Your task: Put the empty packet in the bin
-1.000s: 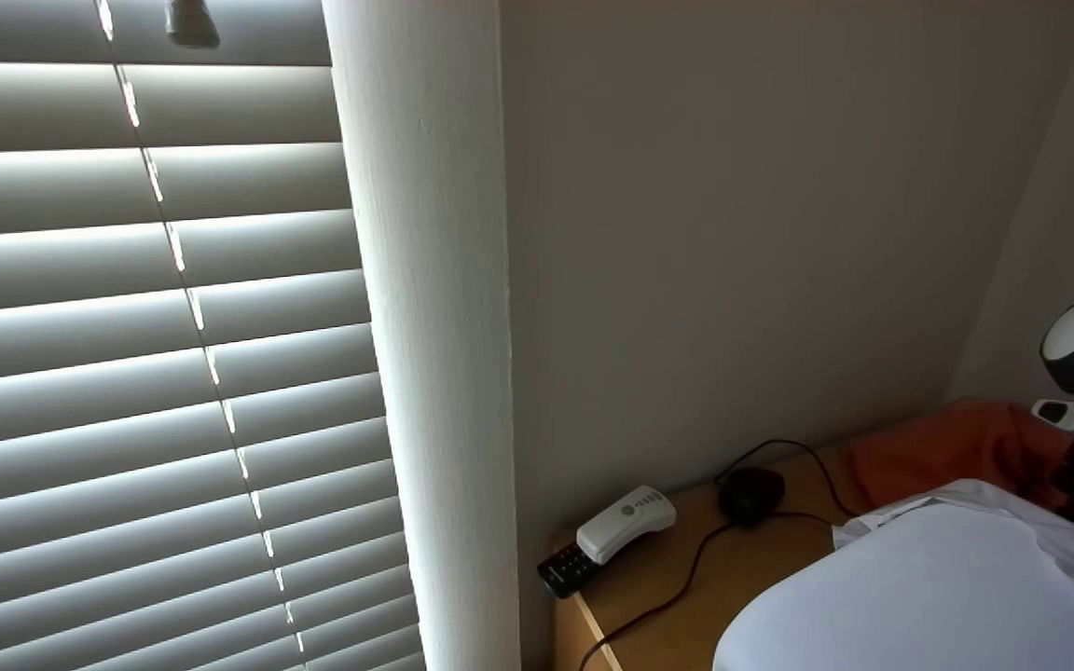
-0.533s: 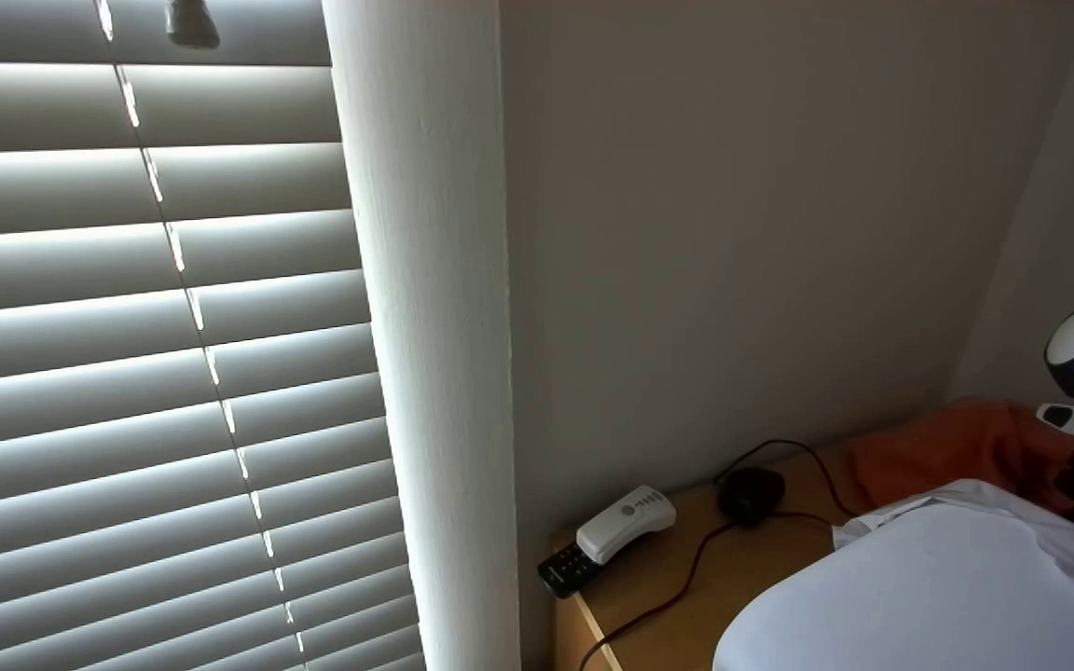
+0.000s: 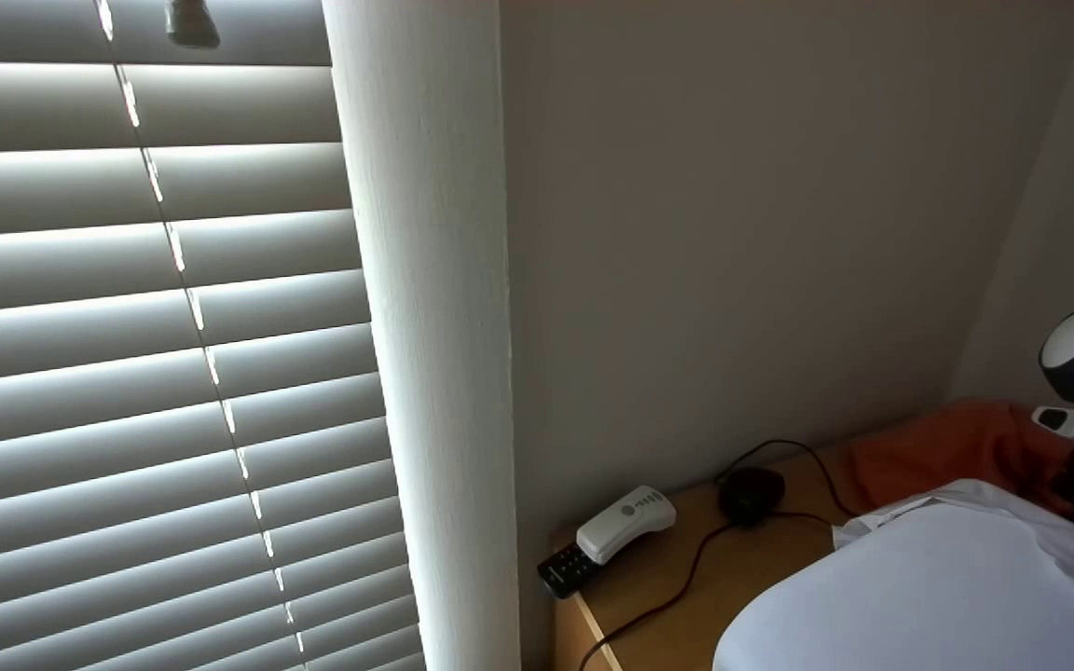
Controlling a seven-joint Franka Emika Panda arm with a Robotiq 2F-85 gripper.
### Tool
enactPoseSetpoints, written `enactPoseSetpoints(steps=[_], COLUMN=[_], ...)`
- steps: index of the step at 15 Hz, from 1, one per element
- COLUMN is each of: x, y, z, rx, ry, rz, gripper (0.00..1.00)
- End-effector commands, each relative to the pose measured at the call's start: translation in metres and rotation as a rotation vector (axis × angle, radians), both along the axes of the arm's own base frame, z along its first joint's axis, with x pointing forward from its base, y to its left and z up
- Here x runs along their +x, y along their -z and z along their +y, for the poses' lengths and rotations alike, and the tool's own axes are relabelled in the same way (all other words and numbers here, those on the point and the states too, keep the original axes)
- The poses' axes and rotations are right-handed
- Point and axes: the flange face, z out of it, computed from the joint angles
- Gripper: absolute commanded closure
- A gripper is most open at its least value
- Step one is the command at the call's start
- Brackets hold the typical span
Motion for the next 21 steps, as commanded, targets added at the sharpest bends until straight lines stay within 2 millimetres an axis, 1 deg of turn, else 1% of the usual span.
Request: enactPoseSetpoints(steps=[1,2,7,8,10,11,12,13,14,15,16,17,18,19,20,21], x=[0.004,0.005,0.01,0.01,0.009,0.008,0.007,0.005,0.004,0.005,0.005,0.005,0.005,0.005,0.004,0.004], y=[0.0,-0.002,-0.007,-0.006,-0.002,0.001,0.004,0.007,0.009,0.01,0.01,0.01,0.009,0.009,0.009,0.009], z=[0.001,0.001,-0.001,-0.001,0.003,0.005,0.009,0.014,0.018,0.02,0.02,0.019,0.018,0.017,0.017,0.017], rx=[0.005,0.002,0.004,0.007,0.025,0.035,0.045,0.053,0.067,0.071,0.073,0.07,0.071,0.071,0.074,0.078], ry=[0.017,0.014,0.012,0.009,0.002,-0.004,-0.013,-0.025,-0.031,-0.035,-0.037,-0.036,-0.037,-0.036,-0.036,-0.037], rz=[-0.004,-0.009,-0.025,-0.021,-0.005,0.006,0.021,0.032,0.044,0.048,0.05,0.05,0.052,0.054,0.057,0.061], gripper=[0.74,0.73,0.37,0.29,0.15,0.06,0.01,0.0,0.0,0.06,0.25,0.27,0.34,0.44,0.51,0.61])
